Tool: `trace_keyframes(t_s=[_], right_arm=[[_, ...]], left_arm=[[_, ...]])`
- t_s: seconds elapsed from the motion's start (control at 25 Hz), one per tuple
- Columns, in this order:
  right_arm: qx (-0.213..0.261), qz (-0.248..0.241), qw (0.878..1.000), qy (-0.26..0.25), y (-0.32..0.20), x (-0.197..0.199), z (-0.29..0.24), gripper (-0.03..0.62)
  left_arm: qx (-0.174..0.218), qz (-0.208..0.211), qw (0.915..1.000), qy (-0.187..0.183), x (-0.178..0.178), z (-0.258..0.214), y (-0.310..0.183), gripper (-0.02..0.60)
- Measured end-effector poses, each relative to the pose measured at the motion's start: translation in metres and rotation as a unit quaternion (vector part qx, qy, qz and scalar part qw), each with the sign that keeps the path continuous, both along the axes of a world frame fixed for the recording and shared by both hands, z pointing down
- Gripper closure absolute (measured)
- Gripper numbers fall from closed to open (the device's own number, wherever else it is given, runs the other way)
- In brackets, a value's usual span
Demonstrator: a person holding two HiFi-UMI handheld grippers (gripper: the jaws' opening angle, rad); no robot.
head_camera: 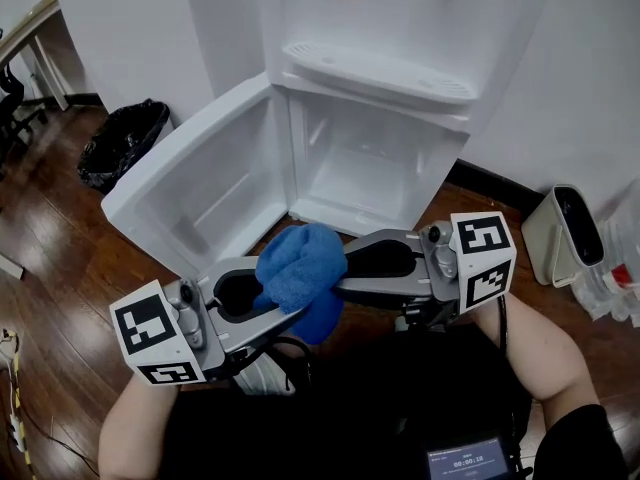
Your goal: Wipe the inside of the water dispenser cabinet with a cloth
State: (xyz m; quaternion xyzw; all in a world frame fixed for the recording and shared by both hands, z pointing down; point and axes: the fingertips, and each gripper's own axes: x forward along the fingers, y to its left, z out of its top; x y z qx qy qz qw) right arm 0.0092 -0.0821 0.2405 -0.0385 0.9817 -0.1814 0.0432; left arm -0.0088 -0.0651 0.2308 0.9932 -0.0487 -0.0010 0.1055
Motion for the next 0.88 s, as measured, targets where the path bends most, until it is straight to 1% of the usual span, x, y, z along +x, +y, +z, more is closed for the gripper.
trace_keyframes(t_s=[0.08,0.16,0.2,0.28,0.36,0.4,0.44,0.48,0.52,0.56,0.6,0.64,0.68,0.72,0.76,0.8,0.84,0.88], right_arm=[[-0.005,-0.001,1.000,-0.005,-0.001,0.000,-0.001,0.511],[0.003,0.009,1.000,-0.003,-0.005,0.002,-0.003,0.503],[0.012,0.016,1.000,0.004,-0.008,0.004,-0.004,0.502],[0.043,0.034,0.998,0.029,-0.013,0.014,-0.006,0.503],[0.092,0.074,0.992,0.047,-0.021,0.035,-0.018,0.505],[0.120,0.106,0.986,0.040,-0.026,0.049,-0.032,0.513],[0.150,0.146,0.978,0.018,-0.030,0.066,-0.051,0.528],[0.180,0.191,0.965,-0.017,-0.033,0.084,-0.076,0.540],[0.209,0.243,0.945,-0.060,-0.033,0.105,-0.103,0.554],[0.234,0.301,0.919,-0.104,-0.032,0.128,-0.129,0.559],[0.253,0.363,0.886,-0.138,-0.030,0.152,-0.150,0.561],[0.266,0.424,0.851,-0.158,-0.027,0.176,-0.165,0.564],[0.274,0.479,0.817,-0.165,-0.026,0.197,-0.174,0.572],[0.278,0.522,0.790,-0.164,-0.025,0.213,-0.177,0.577],[0.277,0.550,0.771,-0.161,-0.025,0.226,-0.176,0.581],[0.270,0.564,0.764,-0.160,-0.027,0.234,-0.173,0.582],[0.258,0.566,0.766,-0.161,-0.030,0.238,-0.168,0.582],[0.244,0.563,0.773,-0.164,-0.035,0.239,-0.163,0.582]], left_arm=[[0.012,-0.010,0.9998,-0.009,0.000,-0.002,-0.001,0.459],[0.035,-0.030,0.9988,-0.019,-0.002,-0.007,-0.009,0.463],[0.048,-0.046,0.9975,-0.023,-0.003,-0.010,-0.015,0.465],[0.067,-0.091,0.9932,-0.028,-0.006,-0.016,-0.028,0.465],[0.067,-0.136,0.9882,-0.023,-0.004,-0.020,-0.042,0.463],[0.066,-0.154,0.9857,-0.020,-0.002,-0.022,-0.049,0.463],[0.069,-0.173,0.9822,-0.022,0.001,-0.025,-0.056,0.465],[0.075,-0.199,0.9766,-0.029,0.003,-0.028,-0.066,0.463],[0.083,-0.233,0.9680,-0.040,0.004,-0.029,-0.078,0.463],[0.089,-0.275,0.9560,-0.053,0.003,-0.030,-0.093,0.463],[0.093,-0.318,0.9414,-0.065,0.000,-0.029,-0.109,0.463],[0.098,-0.357,0.9260,-0.074,-0.002,-0.027,-0.127,0.463],[0.103,-0.389,0.9119,-0.081,-0.002,-0.022,-0.146,0.463],[0.105,-0.415,0.8995,-0.088,-0.001,-0.018,-0.164,0.463],[0.105,-0.436,0.8887,-0.096,0.002,-0.013,-0.181,0.463],[0.104,-0.453,0.8794,-0.104,0.006,-0.009,-0.197,0.463],[0.104,-0.467,0.8715,-0.108,0.011,-0.007,-0.211,0.463],[0.106,-0.478,0.8649,-0.109,0.016,-0.006,-0.222,0.463]])
